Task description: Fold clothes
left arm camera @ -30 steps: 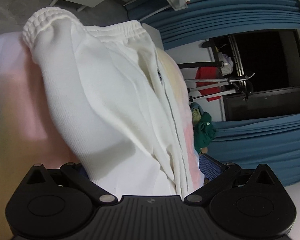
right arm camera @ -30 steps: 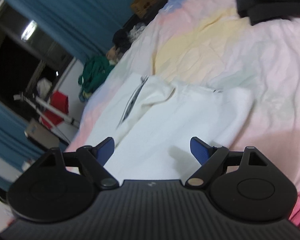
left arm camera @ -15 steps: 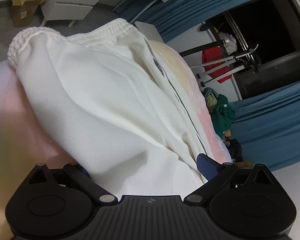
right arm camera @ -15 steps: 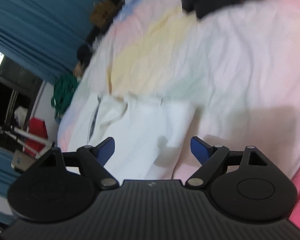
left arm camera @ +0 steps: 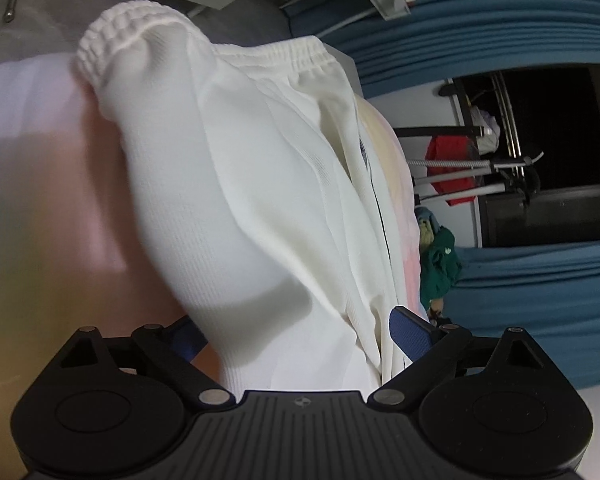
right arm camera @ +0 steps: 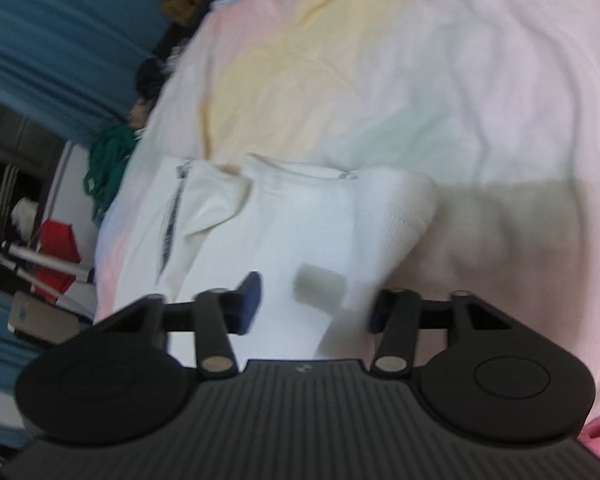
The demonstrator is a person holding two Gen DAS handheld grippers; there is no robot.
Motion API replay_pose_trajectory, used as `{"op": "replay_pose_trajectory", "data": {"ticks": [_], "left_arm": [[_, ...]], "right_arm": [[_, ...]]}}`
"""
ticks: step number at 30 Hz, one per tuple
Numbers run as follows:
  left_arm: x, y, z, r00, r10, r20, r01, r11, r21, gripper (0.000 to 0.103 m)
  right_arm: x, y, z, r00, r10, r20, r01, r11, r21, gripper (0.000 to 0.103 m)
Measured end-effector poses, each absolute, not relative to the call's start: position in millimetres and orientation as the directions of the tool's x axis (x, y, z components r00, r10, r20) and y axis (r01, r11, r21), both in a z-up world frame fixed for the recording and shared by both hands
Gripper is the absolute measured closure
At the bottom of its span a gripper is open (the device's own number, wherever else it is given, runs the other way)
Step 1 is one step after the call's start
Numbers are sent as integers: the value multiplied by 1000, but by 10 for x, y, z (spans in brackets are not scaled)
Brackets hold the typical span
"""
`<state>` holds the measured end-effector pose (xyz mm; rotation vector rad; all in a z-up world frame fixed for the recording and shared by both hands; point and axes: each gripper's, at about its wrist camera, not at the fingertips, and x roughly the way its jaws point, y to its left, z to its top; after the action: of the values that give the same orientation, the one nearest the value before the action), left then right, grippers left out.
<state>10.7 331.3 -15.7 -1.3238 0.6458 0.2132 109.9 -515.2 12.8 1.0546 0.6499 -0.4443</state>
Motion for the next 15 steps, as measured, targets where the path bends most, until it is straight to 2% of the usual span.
{"op": "replay_pose_trajectory", "data": {"ticks": [3, 5, 8, 10, 15], "left_arm": [[143, 3325, -201, 803, -221, -554, -507, 237, -829, 16], [169, 3330, -229, 795, -221, -565, -521, 229, -823, 25], [192, 3338, -253, 789, -212, -577, -537, 221, -814, 36], [200, 3344, -264, 787, -212, -579, -541, 212, -813, 40], [224, 3375, -301, 779, -207, -592, -562, 192, -805, 54]], "right_arm": [[1129, -5179, 63, 700, -46, -712, 650, 453, 610, 68], [1130, -5197, -1, 682, -42, -730, 666, 448, 597, 76], [1079, -5205, -78, 679, -13, -734, 671, 416, 614, 88], [1035, -5192, -26, 693, -26, -721, 661, 421, 621, 96], [949, -5174, 85, 726, -56, -685, 637, 430, 640, 98]]}}
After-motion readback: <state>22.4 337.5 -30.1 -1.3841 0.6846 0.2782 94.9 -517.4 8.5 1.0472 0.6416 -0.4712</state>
